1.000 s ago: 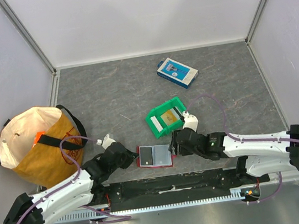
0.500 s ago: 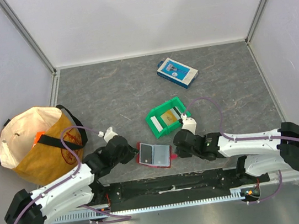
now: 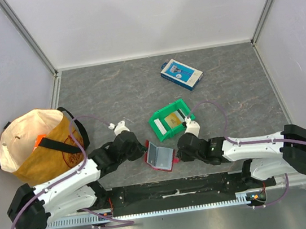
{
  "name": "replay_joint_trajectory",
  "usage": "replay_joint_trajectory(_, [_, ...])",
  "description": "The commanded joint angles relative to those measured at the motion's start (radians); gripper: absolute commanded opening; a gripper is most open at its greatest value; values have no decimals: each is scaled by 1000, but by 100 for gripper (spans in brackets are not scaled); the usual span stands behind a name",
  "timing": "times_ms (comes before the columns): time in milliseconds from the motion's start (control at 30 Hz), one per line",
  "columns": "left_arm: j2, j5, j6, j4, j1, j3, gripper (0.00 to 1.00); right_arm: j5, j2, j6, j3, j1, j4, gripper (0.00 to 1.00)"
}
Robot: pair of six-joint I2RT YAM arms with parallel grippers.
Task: Put the credit cards into the card holder
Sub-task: Close the card holder at the center of the board.
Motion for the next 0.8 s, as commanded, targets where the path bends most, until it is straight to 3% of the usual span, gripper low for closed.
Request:
replay_joint_trajectory(0, [58,70,77,84,-48,49,2,21,3,29,-23,0,72,0])
replay_joint_trajectory(233, [134,111,118,179,-140,53,21,50,-38,43,-49,0,80,0])
replay_joint_trajectory(367, [158,211,144,291,-151,18,31,67,-63,54,-60,0,80,0])
replay_joint_trajectory(433, [172,255,155,332,-152,6,33,76,-69,58,-60,0,72,0])
replay_joint_trajectory(633, [125,189,179,273,-149,7,41,90,-89,65,-62,0,60,0])
replay_joint_trajectory(700, [141,246,208,308,-149,12,47,95,-84,62,-59,0,58,0])
replay_joint_trajectory(767, [196,321,236,325,-148,29,47,95,-78,60,-56,0,58,0])
